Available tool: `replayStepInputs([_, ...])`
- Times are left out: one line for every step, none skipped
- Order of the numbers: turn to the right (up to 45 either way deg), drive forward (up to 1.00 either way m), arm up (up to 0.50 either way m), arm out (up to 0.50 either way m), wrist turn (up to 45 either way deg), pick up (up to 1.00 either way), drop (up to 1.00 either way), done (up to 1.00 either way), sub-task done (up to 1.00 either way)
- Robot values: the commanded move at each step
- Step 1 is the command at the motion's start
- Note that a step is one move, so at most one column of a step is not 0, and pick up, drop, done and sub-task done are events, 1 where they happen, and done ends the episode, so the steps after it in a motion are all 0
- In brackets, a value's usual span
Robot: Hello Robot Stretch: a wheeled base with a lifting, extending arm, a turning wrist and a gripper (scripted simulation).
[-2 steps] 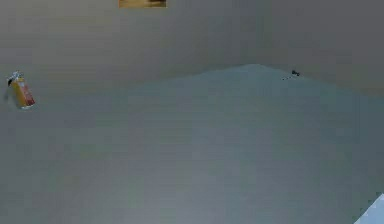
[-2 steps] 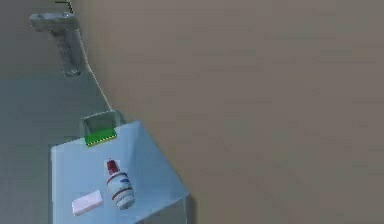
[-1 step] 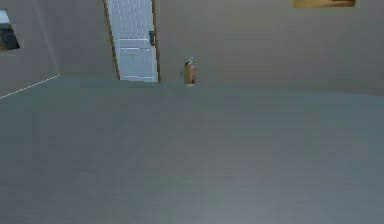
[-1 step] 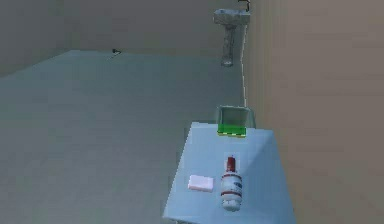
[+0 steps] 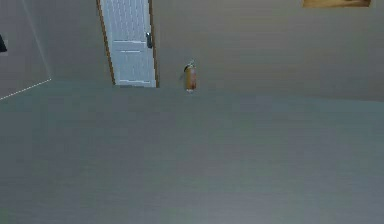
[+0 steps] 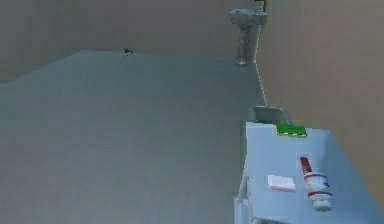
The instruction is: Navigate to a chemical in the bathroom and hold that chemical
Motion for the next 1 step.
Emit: replayStepInputs([27.0,0.00,0.00,0.00,0.0,0.00,0.00,0.00,0.00])
